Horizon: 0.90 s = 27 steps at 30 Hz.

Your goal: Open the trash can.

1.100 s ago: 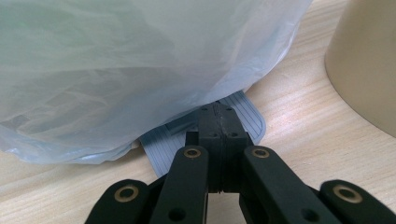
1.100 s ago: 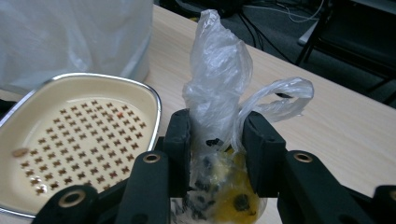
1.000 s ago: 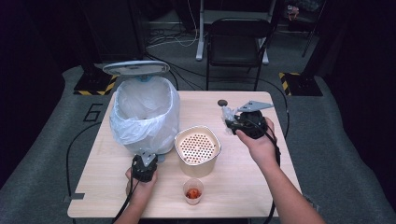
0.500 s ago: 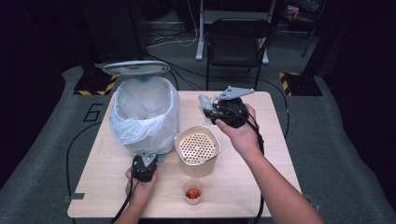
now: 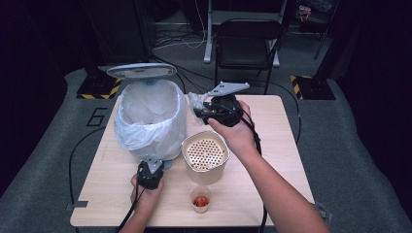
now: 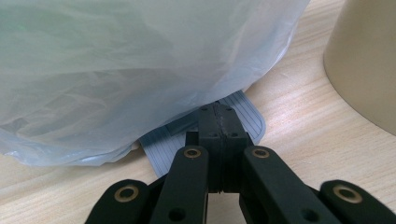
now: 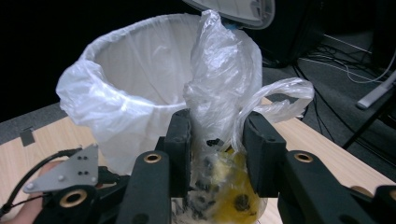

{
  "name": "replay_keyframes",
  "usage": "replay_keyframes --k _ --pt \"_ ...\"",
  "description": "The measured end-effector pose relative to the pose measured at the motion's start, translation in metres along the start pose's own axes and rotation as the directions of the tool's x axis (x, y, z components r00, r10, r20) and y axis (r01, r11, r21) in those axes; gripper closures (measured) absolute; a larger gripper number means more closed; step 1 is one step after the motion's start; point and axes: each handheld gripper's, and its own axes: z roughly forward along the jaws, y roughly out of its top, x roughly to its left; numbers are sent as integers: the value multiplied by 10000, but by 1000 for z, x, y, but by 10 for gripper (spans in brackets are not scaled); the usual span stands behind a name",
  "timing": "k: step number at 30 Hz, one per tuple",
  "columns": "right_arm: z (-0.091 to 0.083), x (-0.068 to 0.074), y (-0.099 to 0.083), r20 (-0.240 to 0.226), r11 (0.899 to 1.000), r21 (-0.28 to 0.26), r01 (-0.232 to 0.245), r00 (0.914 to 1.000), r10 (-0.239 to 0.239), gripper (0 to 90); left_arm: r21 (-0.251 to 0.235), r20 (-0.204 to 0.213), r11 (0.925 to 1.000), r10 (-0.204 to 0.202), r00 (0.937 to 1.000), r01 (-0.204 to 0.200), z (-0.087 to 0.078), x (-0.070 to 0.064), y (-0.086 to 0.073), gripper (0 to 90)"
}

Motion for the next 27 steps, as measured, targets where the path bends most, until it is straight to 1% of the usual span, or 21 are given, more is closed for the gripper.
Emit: replay_keyframes --k 1,2,3,6,9,15,17,27 --pt "2 1 3 -60 10000 5 42 10000 -42 652 4 0 10000 2 10000 -2 0 0 0 900" --pt "3 3 4 -85 10000 -14 87 9999 -87 652 39 90 10000 -77 9999 77 0 0 0 900" --pt "4 4 7 -107 9998 -56 192 9998 -193 652 34 -39 10000 60 10000 -60 0 0 0 900" --pt "8 10 14 -198 9998 -20 175 9996 -176 653 82 31 10000 15 10000 -15 -1 0 0 900" --pt "14 17 22 -341 9996 -22 285 9990 -286 655 50 31 10000 -7 10000 6 0 0 0 900" --pt "29 28 33 -623 9993 64 379 9974 -375 655 51 30 10000 -7 10000 6 0 0 0 900" --pt "35 30 35 -643 9991 -1 418 9971 -418 655 55 30 10000 2 10000 -2 0 0 0 900" --pt "64 36 46 -911 9992 123 381 9952 -368 655 80 30 10000 17 10000 -17 0 0 0 900"
